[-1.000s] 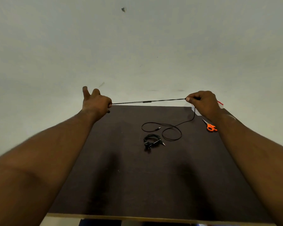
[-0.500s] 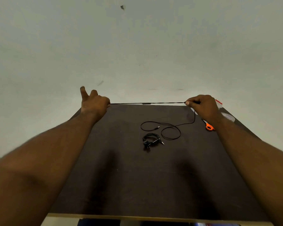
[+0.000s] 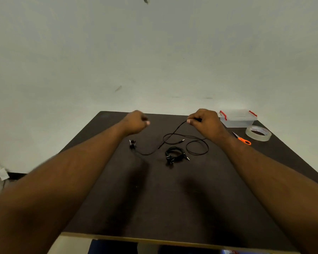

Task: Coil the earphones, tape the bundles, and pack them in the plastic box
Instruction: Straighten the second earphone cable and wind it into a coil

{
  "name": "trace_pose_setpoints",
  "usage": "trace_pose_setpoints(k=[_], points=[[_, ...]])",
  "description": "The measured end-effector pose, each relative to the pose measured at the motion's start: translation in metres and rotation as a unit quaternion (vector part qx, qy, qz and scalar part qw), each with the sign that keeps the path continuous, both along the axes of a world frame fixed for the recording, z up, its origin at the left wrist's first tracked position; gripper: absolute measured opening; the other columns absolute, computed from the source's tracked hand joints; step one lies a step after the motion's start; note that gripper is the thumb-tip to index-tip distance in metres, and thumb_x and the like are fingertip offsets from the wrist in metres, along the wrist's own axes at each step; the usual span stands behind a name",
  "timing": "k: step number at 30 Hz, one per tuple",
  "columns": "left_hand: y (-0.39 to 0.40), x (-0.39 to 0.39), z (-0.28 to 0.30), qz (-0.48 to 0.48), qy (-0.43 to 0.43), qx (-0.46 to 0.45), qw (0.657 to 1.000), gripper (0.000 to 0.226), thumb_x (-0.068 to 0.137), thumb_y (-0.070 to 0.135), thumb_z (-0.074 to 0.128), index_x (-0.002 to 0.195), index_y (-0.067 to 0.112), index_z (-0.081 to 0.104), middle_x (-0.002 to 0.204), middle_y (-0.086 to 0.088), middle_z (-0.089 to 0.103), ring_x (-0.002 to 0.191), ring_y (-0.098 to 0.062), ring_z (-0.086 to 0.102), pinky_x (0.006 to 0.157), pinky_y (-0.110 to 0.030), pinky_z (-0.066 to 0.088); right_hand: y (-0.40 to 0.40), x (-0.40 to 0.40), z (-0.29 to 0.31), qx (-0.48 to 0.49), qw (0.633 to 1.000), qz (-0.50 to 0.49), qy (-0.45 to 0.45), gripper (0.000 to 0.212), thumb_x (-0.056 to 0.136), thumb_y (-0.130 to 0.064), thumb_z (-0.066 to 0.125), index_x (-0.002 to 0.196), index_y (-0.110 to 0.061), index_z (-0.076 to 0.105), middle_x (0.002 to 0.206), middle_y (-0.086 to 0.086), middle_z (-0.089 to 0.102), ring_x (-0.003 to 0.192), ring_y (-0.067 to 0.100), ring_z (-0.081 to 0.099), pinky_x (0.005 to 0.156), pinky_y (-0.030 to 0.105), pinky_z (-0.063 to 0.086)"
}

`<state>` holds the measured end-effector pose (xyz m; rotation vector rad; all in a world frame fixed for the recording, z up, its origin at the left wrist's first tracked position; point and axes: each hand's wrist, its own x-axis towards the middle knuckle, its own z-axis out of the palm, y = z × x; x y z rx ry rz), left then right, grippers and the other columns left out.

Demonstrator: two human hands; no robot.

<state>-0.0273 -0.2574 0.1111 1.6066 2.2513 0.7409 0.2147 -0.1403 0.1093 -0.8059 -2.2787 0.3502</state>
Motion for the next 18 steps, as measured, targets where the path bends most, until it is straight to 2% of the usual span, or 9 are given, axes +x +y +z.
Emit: trace_pose_setpoints(k=[2, 4, 5, 6, 8, 11, 14, 16, 18], points=[[0.008, 0.035, 0.013, -0.027, -0.180, 0.078, 0.980, 0.029, 0.099, 0.017, 0.051, 0.124, 0.004, 0.059, 0.118, -0.007, 0.062, 0.069, -0.021, 0.071, 0.056, -0.027, 0.054, -0.004, -0.009, 0.001, 0.007, 1.000, 0.012, 0.001, 0.014, 0.088, -0.018, 0.067, 0.096, -0.012, 0.076, 0.082, -0.001, 0.061, 0.074, 0.004, 0.053, 0.065, 0.002, 0.033], [0.016, 0.061, 0.016, -0.039, -0.308, 0.094, 0.946, 0.022, 0.099, 0.014, 0.051, 0.116, 0.004, 0.060, 0.109, -0.012, 0.064, 0.070, -0.022, 0.070, 0.059, -0.030, 0.059, -0.008, -0.015, 0.004, 0.016, 1.000, 0.022, 0.009, 0.013, 0.087, -0.020, 0.068, 0.095, -0.014, 0.076, 0.080, -0.002, 0.062, 0.072, 0.001, 0.052, 0.063, 0.002, 0.032], [0.019, 0.070, 0.016, -0.041, -0.333, 0.104, 0.936, 0.020, 0.098, 0.015, 0.054, 0.112, 0.003, 0.062, 0.104, -0.014, 0.066, 0.075, -0.022, 0.069, 0.065, -0.031, 0.060, -0.009, -0.016, 0.005, 0.020, 0.999, 0.027, 0.015, 0.013, 0.086, -0.020, 0.069, 0.095, -0.015, 0.076, 0.081, -0.001, 0.063, 0.072, 0.002, 0.053, 0.064, 0.004, 0.034], [0.021, 0.075, 0.015, -0.040, -0.346, 0.115, 0.930, 0.019, 0.096, 0.016, 0.058, 0.107, 0.002, 0.065, 0.098, -0.016, 0.068, 0.077, -0.021, 0.068, 0.068, -0.029, 0.060, -0.010, -0.017, 0.007, 0.021, 0.999, 0.031, 0.021, 0.012, 0.086, -0.020, 0.069, 0.094, -0.015, 0.077, 0.082, 0.000, 0.065, 0.074, 0.005, 0.055, 0.066, 0.008, 0.037], [0.026, 0.076, 0.011, -0.046, -0.336, 0.134, 0.931, 0.016, 0.091, 0.019, 0.066, 0.094, 0.004, 0.072, 0.081, -0.012, 0.069, 0.069, -0.016, 0.064, 0.063, -0.022, 0.057, -0.012, -0.016, 0.009, 0.012, 0.999, 0.032, 0.027, 0.012, 0.085, -0.021, 0.071, 0.094, -0.016, 0.077, 0.084, 0.001, 0.067, 0.078, 0.009, 0.059, 0.068, 0.014, 0.043], [0.028, 0.072, 0.006, -0.048, -0.315, 0.149, 0.936, 0.010, 0.083, 0.018, 0.075, 0.080, 0.008, 0.076, 0.070, -0.008, 0.068, 0.056, -0.011, 0.047, 0.055, -0.022, 0.046, -0.013, -0.015, 0.010, -0.006, 0.999, 0.038, 0.018, 0.014, 0.083, -0.024, 0.072, 0.094, -0.016, 0.077, 0.085, -0.001, 0.067, 0.078, 0.005, 0.058, 0.068, 0.013, 0.043], [0.025, 0.071, 0.009, -0.045, -0.324, 0.152, 0.933, 0.016, 0.080, 0.017, 0.077, 0.086, 0.002, 0.076, 0.074, -0.006, 0.072, 0.051, -0.007, 0.044, 0.052, -0.021, 0.042, -0.014, -0.016, 0.010, -0.015, 0.999, 0.042, 0.021, 0.015, 0.083, -0.023, 0.073, 0.096, -0.016, 0.076, 0.084, -0.006, 0.067, 0.075, -0.001, 0.057, 0.067, 0.009, 0.040], [0.022, 0.070, 0.015, -0.042, -0.323, 0.139, 0.935, 0.020, 0.082, 0.015, 0.074, 0.090, -0.003, 0.074, 0.058, 0.008, 0.067, 0.043, -0.001, 0.043, 0.051, -0.021, 0.041, -0.017, -0.018, 0.009, -0.017, 0.998, 0.047, 0.024, 0.013, 0.083, -0.021, 0.073, 0.095, -0.016, 0.076, 0.084, -0.008, 0.067, 0.075, -0.005, 0.057, 0.068, 0.006, 0.039], [0.018, 0.068, 0.022, -0.048, -0.316, 0.113, 0.941, 0.020, 0.084, 0.013, 0.071, 0.092, -0.005, 0.073, 0.045, 0.014, 0.058, 0.044, -0.002, 0.043, 0.052, -0.023, 0.039, -0.020, -0.022, 0.011, -0.016, 0.998, 0.052, 0.030, 0.012, 0.084, -0.021, 0.072, 0.094, -0.016, 0.076, 0.085, -0.008, 0.069, 0.077, -0.006, 0.059, 0.071, 0.007, 0.042]])
